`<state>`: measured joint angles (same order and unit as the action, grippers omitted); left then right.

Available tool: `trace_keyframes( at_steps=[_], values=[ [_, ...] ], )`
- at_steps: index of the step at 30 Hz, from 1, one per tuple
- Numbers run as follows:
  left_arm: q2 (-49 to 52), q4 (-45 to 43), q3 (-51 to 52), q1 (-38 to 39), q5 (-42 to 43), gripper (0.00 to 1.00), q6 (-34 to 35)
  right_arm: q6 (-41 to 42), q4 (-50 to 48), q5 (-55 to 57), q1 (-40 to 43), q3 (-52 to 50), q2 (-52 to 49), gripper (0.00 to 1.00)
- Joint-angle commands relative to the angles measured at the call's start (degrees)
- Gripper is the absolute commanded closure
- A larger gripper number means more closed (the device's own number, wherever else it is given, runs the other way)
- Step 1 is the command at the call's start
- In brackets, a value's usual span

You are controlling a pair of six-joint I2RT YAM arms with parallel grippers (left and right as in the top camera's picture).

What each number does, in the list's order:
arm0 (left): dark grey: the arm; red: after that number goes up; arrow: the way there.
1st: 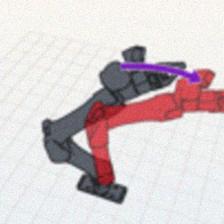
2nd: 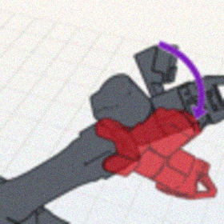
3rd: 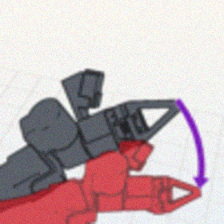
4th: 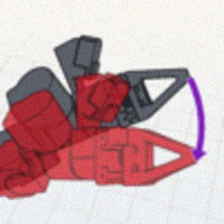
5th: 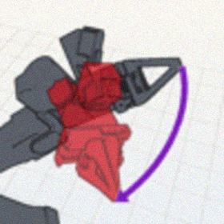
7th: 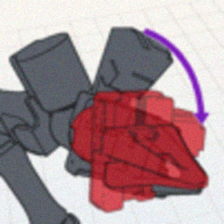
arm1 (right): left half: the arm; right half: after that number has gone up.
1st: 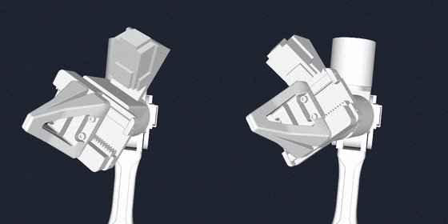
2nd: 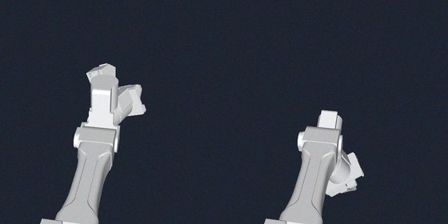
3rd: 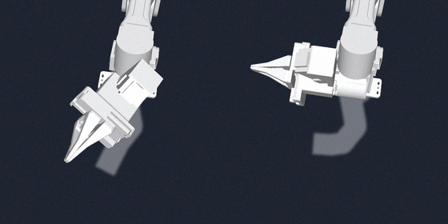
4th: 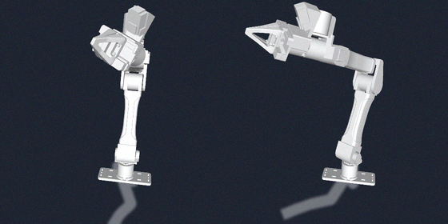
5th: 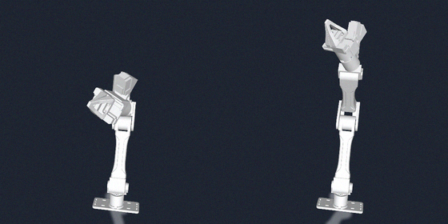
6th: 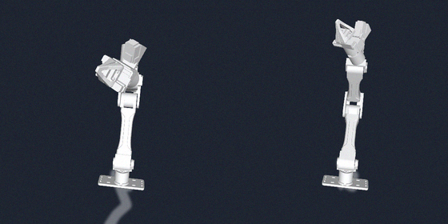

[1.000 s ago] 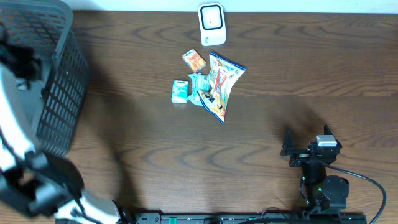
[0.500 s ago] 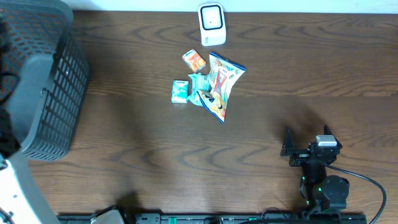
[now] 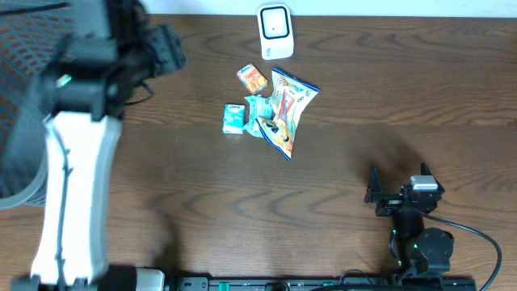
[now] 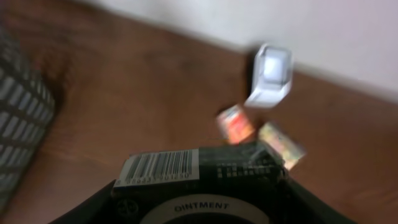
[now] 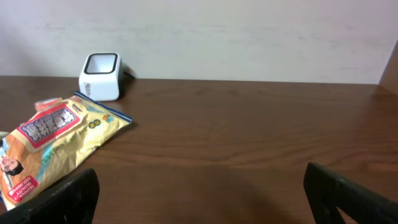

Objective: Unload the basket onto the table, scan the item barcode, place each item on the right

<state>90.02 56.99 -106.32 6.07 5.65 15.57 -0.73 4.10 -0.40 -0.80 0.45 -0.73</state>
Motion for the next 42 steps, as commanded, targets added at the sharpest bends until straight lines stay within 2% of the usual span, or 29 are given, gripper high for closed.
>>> trace_keyframes(
  at_steps=[1,9,10,16,17,20,21,27,34,42],
  values=[
    [5.35,1.84,0.2,1.79,-4.85,0.42,-7.69,-0.83,0.2,0.09,0.39,-0.13,0.24,0.01],
    [21.92,3.96,0.22,3.98,-4.83,0.42,-7.89,-0.83,0.2,0.07,0.39,-0.13,0.24,0.01],
    [25.05,3.76,0.22,4.26,-4.83,0.37,-7.89,-0.83,0.2,0.09,0.39,-0.13,0.24,0.01],
    [32.33,2.93,0.24,4.42,-4.81,0.37,-7.85,-0.83,0.2,0.09,0.39,-0.13,0.24,0.01],
    [33.03,2.93,0.24,4.42,-4.81,0.32,-7.85,-0.83,0.2,0.07,0.39,-0.13,0.24,0.01],
    [34.32,2.51,0.24,4.42,-4.76,0.06,-7.65,-0.83,0.2,0.07,0.39,-0.13,0.24,0.01],
    [34.27,2.27,0.22,4.42,-4.76,0.02,-7.26,-0.83,0.2,0.07,0.39,-0.13,0.24,0.01],
    [31.52,1.46,0.07,4.42,-4.79,0.02,-6.47,-0.83,0.2,0.07,0.39,-0.13,0.24,0.01],
    [20.94,3.04,0.07,4.42,-4.83,0.02,-3.76,-0.83,0.2,0.07,0.39,-0.13,0.24,0.01],
    [4.9,13.53,0.07,3.8,-5.31,0.02,-2.05,-0.83,0.2,0.07,0.39,-0.13,0.24,0.01]
  ],
)
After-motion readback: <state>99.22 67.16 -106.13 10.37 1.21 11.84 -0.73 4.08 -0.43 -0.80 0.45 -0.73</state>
